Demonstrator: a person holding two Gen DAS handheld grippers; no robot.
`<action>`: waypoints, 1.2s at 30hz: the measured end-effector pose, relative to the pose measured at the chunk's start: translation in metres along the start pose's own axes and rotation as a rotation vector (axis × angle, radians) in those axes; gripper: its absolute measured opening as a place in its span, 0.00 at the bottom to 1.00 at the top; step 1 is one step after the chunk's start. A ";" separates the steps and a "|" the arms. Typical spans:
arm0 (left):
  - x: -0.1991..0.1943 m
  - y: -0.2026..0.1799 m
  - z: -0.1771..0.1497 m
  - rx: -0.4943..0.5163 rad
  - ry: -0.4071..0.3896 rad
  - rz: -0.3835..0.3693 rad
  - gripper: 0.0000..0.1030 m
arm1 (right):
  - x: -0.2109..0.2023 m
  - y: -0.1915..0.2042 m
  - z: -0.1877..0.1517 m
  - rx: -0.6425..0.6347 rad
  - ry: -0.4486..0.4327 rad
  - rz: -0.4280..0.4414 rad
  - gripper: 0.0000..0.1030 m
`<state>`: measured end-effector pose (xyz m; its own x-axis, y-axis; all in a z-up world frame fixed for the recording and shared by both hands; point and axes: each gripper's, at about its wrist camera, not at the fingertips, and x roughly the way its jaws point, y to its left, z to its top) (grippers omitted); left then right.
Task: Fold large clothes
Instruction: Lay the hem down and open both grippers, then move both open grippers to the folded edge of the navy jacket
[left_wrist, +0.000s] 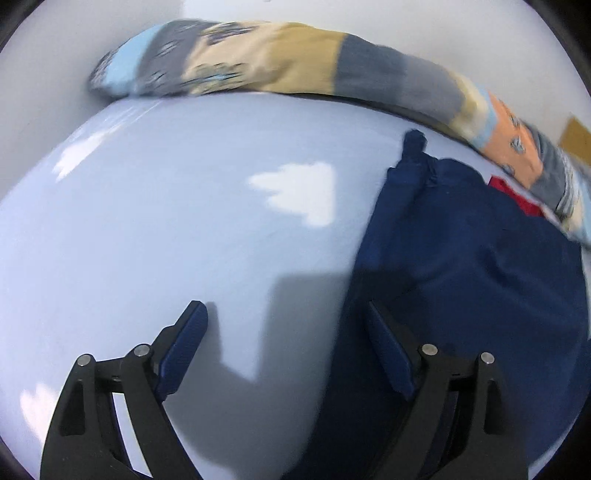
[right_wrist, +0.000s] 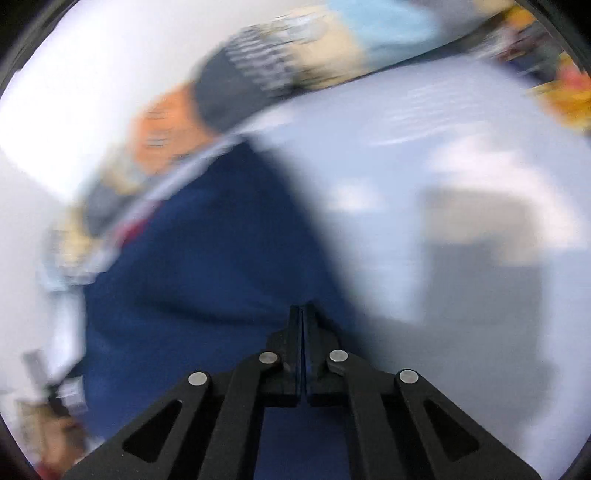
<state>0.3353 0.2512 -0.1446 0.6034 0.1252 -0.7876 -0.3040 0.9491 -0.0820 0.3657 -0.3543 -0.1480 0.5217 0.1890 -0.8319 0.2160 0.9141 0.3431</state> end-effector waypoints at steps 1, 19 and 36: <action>-0.012 0.007 -0.007 -0.021 -0.012 -0.002 0.85 | -0.006 -0.007 -0.005 0.018 0.004 0.015 0.04; -0.196 -0.085 -0.119 0.061 -0.086 -0.052 0.85 | -0.114 0.102 -0.170 -0.005 0.113 0.353 0.30; -0.243 -0.112 -0.171 0.295 -0.310 -0.025 0.85 | -0.194 0.120 -0.210 -0.310 -0.090 0.250 0.46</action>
<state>0.0968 0.0646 -0.0479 0.8147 0.1389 -0.5630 -0.0894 0.9894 0.1147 0.1167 -0.2062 -0.0370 0.6000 0.3990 -0.6934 -0.1785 0.9116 0.3702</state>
